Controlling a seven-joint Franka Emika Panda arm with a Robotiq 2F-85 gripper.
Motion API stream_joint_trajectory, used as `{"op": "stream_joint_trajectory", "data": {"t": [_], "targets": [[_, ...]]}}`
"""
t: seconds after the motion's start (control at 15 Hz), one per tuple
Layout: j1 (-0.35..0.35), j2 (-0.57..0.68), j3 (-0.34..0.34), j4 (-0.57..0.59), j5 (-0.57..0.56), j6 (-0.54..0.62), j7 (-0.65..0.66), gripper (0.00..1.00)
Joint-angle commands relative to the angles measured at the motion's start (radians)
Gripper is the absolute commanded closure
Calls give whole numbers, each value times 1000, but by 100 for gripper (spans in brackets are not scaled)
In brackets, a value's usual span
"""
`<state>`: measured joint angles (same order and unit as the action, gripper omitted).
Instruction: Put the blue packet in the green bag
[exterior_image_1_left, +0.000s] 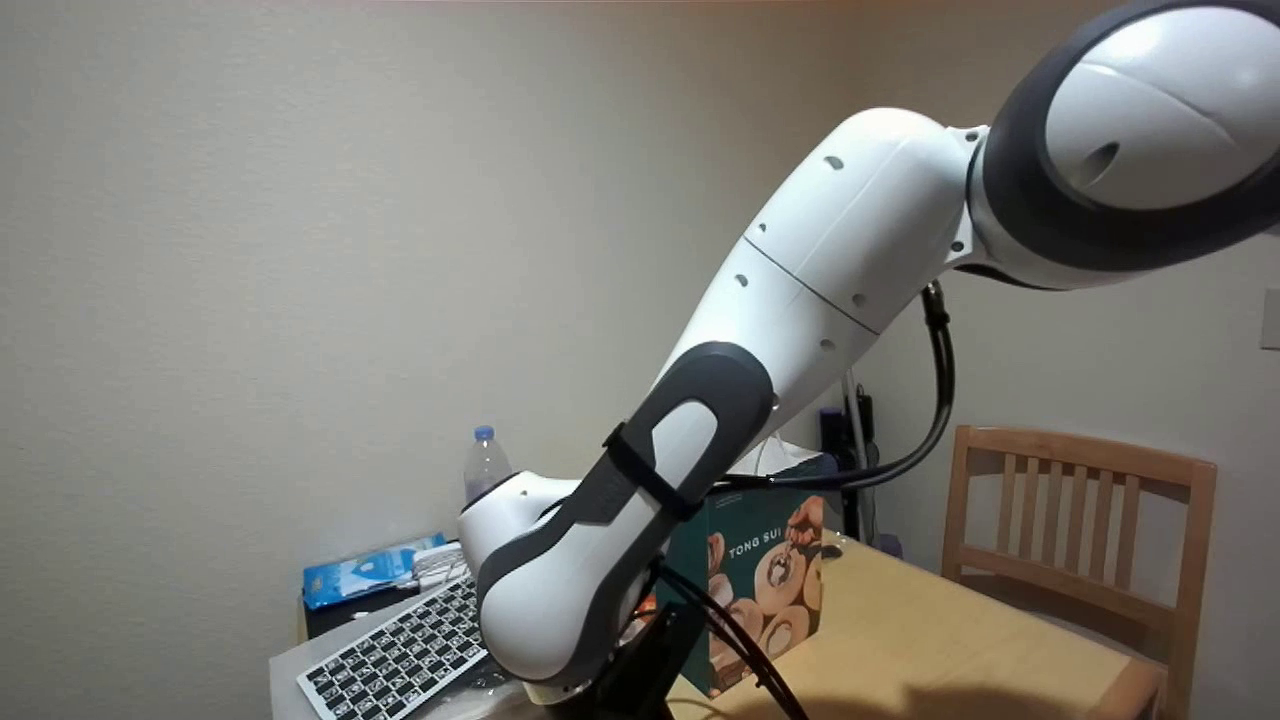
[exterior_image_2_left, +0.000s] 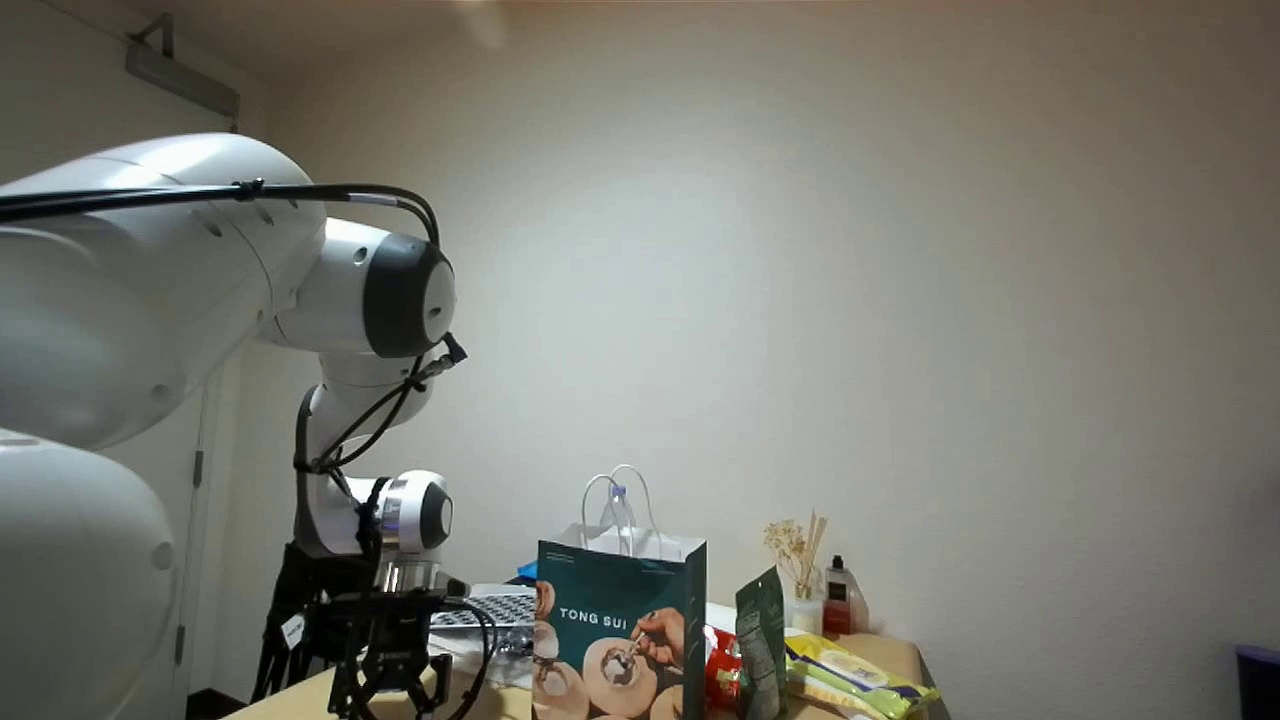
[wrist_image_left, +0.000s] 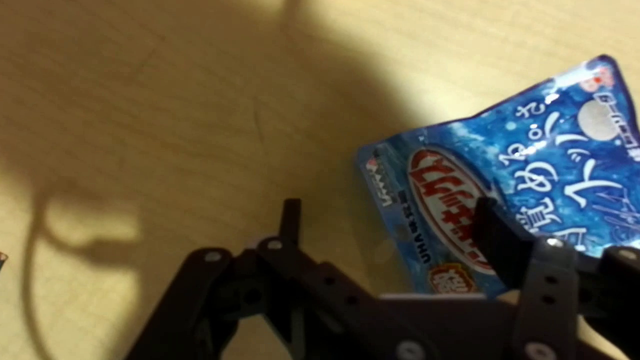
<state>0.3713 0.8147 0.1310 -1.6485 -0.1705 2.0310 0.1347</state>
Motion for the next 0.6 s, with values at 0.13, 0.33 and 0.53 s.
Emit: {"op": "stream_joint_trajectory", "data": {"t": [0.13, 0.33, 0.53], "targets": [[-5, 25, -2, 54, -1, -54, -17, 58], [-4, 27, -5, 72, -2, -63, -13, 78], [-4, 30, -6, 87, 0, -64, -12, 95]]}}
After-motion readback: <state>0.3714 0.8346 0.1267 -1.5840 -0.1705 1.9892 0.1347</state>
